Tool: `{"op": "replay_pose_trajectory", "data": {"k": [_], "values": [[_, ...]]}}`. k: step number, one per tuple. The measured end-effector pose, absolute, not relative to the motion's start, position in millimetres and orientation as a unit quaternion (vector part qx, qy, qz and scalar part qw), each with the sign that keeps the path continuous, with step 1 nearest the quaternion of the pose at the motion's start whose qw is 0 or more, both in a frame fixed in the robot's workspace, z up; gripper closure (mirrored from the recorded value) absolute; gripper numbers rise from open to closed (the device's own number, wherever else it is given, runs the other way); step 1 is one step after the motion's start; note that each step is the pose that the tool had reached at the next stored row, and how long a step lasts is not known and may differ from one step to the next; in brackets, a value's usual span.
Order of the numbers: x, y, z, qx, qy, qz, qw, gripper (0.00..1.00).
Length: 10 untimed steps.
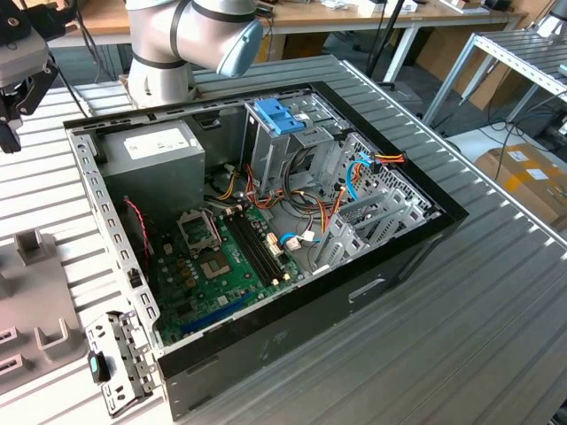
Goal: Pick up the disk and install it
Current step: 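Reach for the disk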
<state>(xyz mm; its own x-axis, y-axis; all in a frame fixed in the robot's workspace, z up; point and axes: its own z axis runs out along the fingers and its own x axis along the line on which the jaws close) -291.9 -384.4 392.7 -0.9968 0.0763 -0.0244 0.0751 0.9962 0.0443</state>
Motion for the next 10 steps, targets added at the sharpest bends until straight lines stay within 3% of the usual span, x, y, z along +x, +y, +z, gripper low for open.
{"op": "replay_pose_trajectory", "data": {"k": [10], "values": [[-319,-383,393,0.038,0.999,0.022,0.013,0.89]]}}
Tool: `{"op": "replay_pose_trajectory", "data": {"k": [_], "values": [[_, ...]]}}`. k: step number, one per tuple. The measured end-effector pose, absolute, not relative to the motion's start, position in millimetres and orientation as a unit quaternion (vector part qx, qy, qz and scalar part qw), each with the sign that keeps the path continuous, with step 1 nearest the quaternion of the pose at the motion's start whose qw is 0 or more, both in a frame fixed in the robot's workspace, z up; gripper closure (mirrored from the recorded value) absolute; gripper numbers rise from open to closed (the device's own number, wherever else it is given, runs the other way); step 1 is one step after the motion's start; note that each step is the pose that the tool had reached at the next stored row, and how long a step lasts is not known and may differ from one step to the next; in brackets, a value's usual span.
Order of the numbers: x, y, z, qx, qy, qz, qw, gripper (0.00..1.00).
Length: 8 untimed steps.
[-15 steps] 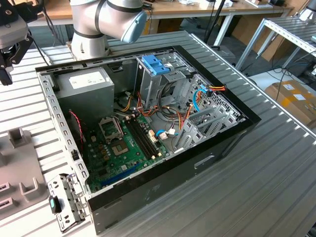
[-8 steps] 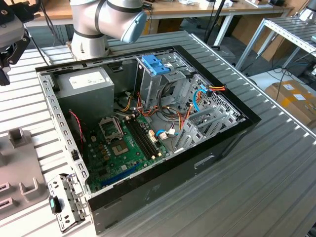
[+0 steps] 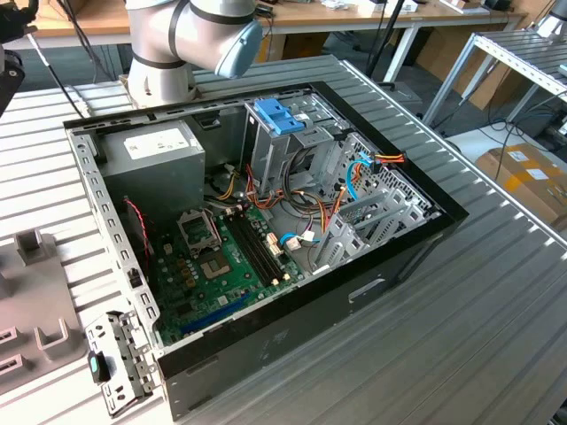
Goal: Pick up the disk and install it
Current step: 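Reach for the disk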
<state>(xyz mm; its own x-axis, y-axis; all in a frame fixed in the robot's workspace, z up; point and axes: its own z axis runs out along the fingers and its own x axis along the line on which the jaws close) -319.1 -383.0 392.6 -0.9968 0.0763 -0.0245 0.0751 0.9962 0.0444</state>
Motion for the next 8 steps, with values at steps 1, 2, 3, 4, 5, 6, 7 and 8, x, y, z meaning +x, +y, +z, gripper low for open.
{"op": "replay_pose_trajectory", "data": {"k": [1,2,3,4,5,6,7,8], "values": [[-322,-383,393,0.038,0.999,0.022,0.013,0.89],[-327,-383,393,0.038,0.999,0.022,0.013,0.89],[-330,-383,393,0.038,0.999,0.022,0.013,0.89],[-333,-383,393,0.038,0.999,0.022,0.013,0.89],[-336,-383,393,0.038,0.999,0.022,0.013,0.89],[-338,-382,392,0.038,0.999,0.022,0.013,0.89],[-340,-382,392,0.038,0.999,0.022,0.013,0.89],[-343,-382,392,0.038,0.999,0.022,0.013,0.89]]}}
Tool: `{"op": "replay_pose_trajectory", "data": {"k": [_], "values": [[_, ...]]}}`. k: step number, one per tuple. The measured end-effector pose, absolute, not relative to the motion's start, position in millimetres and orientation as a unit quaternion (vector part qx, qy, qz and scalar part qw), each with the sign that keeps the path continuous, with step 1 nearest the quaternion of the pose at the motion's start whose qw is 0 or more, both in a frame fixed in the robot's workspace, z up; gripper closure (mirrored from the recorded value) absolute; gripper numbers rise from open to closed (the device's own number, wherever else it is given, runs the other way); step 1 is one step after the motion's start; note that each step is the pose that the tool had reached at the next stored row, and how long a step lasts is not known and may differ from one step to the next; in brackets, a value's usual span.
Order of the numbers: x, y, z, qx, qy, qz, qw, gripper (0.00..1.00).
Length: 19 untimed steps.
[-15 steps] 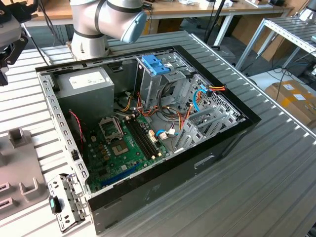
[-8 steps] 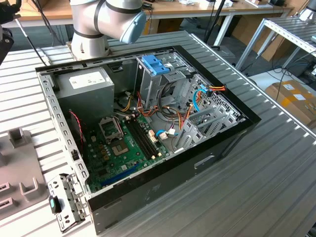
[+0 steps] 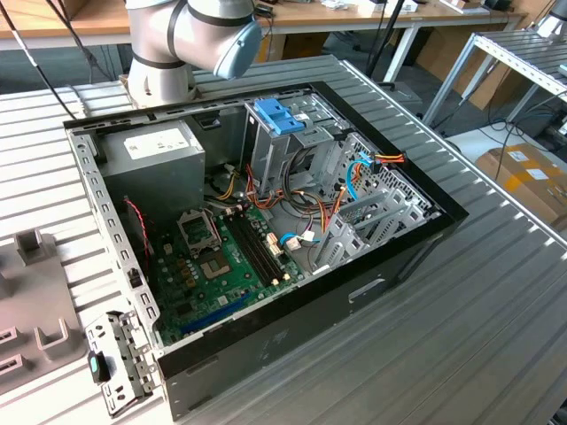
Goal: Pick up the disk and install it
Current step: 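Reach for the disk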
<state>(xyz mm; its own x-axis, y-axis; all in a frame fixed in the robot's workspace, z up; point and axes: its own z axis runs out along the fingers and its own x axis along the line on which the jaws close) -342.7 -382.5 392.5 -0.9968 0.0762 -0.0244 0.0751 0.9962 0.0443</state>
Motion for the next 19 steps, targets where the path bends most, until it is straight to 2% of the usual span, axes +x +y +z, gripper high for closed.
{"op": "replay_pose_trajectory", "data": {"k": [19], "values": [[-349.7,-382.5,392.5,0.038,0.999,0.022,0.013,0.89]]}}
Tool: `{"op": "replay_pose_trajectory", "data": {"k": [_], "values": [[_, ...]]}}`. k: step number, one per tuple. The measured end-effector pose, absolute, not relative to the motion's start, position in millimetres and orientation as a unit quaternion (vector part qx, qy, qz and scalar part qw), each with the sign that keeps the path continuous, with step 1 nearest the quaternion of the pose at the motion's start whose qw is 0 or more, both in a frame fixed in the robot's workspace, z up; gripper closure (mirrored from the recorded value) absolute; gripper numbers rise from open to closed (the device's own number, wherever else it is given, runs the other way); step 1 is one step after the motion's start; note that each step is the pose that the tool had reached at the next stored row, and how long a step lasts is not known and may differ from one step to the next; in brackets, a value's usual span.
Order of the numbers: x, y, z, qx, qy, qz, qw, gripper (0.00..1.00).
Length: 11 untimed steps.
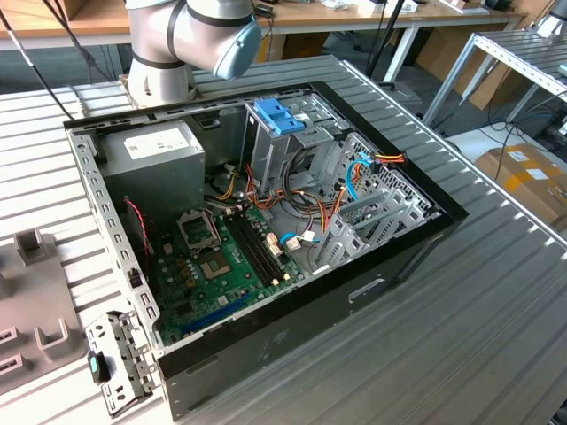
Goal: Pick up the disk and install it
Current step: 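Reach for the disk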
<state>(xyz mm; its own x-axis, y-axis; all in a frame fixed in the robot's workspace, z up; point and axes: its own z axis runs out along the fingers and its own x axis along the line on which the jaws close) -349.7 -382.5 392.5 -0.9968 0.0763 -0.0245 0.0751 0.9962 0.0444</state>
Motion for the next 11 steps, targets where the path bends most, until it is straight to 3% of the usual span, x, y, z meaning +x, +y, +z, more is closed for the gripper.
{"op": "replay_pose_trajectory", "data": {"k": [11], "values": [[-380,-382,392,0.038,0.999,0.022,0.013,0.89]]}}
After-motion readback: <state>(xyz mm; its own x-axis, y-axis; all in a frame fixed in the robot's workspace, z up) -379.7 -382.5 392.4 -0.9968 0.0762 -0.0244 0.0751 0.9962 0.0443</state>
